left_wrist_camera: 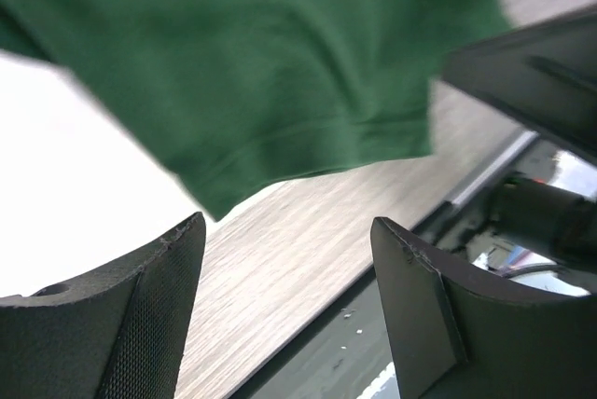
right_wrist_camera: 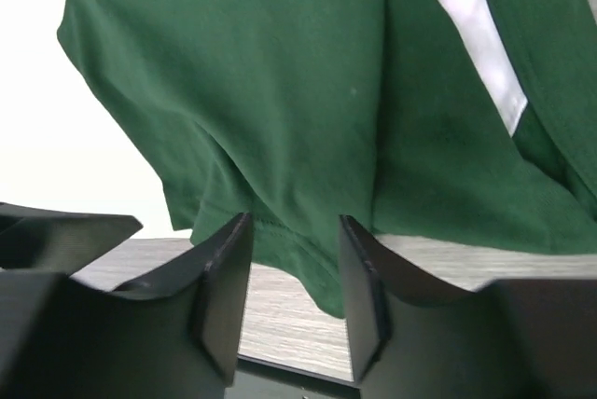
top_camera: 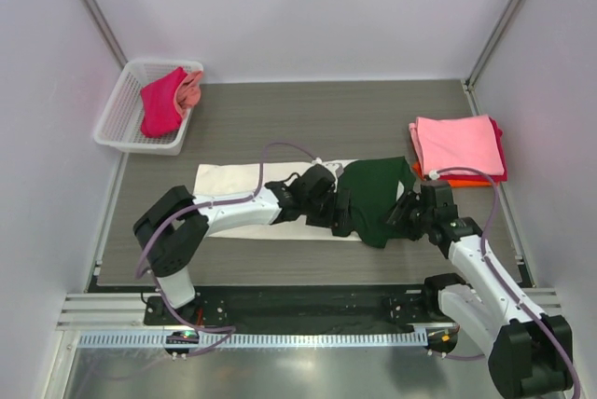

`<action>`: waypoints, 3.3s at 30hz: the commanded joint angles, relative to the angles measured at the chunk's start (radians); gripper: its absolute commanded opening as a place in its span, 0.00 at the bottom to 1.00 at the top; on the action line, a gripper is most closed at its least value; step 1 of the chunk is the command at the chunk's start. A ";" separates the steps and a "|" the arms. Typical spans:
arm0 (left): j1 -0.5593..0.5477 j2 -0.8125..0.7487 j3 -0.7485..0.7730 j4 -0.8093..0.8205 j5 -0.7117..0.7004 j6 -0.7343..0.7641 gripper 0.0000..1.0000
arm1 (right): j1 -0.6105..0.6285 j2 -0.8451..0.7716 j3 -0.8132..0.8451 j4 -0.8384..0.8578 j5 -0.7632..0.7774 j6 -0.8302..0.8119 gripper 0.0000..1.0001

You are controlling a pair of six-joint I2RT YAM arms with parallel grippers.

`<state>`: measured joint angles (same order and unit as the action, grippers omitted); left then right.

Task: Fold and stack the t-shirts
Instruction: Fold the tshirt

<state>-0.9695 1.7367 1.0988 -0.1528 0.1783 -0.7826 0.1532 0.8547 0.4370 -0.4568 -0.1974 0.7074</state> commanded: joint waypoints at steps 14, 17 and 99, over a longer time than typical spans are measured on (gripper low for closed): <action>-0.008 0.112 0.058 -0.079 -0.043 -0.063 0.50 | -0.001 -0.123 -0.087 -0.103 -0.036 0.006 0.52; -0.009 0.119 0.059 -0.064 -0.036 -0.070 0.33 | -0.001 -0.121 -0.099 -0.097 -0.050 0.004 0.47; -0.031 -0.260 -0.171 -0.430 -0.530 0.218 0.49 | -0.043 0.572 0.367 0.349 0.150 -0.059 0.93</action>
<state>-0.9916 1.4288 0.8871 -0.5636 -0.3141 -0.5945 0.1215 1.4815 0.8234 -0.2073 -0.0544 0.6781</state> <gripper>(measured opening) 0.495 0.934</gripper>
